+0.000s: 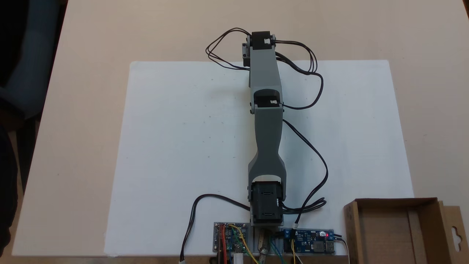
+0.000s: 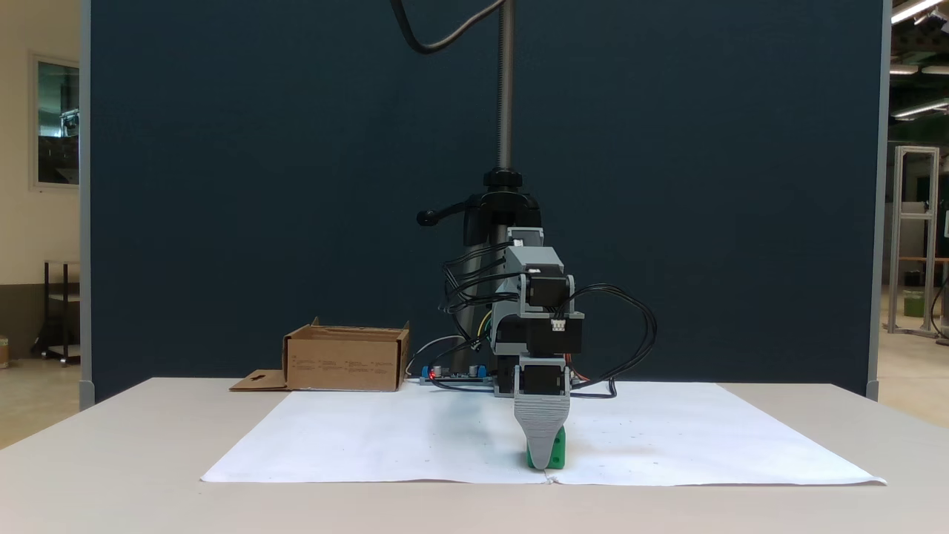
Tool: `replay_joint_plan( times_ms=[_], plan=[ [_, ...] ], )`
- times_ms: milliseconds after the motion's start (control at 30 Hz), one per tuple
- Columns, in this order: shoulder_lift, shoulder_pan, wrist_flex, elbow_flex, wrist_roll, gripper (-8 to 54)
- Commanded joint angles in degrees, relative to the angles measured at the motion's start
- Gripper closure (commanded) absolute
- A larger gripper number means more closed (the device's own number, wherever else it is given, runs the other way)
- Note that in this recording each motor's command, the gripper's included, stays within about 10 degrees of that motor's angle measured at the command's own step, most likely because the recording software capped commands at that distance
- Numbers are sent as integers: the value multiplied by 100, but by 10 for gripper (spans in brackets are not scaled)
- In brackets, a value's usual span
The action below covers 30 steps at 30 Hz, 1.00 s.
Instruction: Grasp a green dice and put it in the bin.
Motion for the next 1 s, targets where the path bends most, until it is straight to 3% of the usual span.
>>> replay_joint_plan(
  times_ms=[0, 133, 667, 967],
  plan=[
    [105, -79, -132, -264, -202, 221],
    [114, -53, -176, -264, -202, 332],
    [773, 369, -26, -264, 141, 332],
    [2188, 1687, 9, -272, 431, 332]
  ],
)
